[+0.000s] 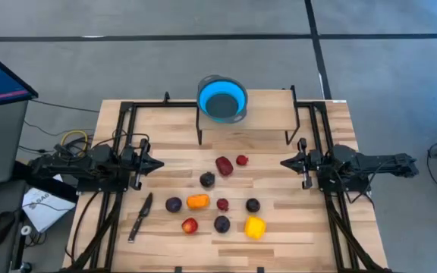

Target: Pick & Place Fruit

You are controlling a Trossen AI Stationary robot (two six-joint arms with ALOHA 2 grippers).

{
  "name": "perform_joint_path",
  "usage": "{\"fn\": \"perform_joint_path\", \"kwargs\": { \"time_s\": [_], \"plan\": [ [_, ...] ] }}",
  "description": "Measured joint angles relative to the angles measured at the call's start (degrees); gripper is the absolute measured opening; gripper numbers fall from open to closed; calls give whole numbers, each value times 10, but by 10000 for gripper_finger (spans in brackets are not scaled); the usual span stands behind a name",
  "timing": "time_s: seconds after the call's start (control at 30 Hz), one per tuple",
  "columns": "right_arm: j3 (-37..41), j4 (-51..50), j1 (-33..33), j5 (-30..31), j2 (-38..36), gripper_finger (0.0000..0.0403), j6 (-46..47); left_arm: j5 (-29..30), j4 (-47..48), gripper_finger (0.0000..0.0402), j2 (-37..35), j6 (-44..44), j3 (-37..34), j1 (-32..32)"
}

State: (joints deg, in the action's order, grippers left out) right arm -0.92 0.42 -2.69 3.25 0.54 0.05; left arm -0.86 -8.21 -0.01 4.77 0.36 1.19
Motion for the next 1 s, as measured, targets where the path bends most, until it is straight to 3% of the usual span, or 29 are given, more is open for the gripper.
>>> {"fn": "perform_joint_path", "kwargs": {
  "time_s": [0.87, 1.0],
  "plan": [
    [0, 14, 2, 0, 0, 0, -1, 0, -9, 8, 0, 0, 0, 0],
    [0, 92, 1, 0, 0, 0, 112, 0, -9, 8, 0, 0, 0, 0]
  ]
}}
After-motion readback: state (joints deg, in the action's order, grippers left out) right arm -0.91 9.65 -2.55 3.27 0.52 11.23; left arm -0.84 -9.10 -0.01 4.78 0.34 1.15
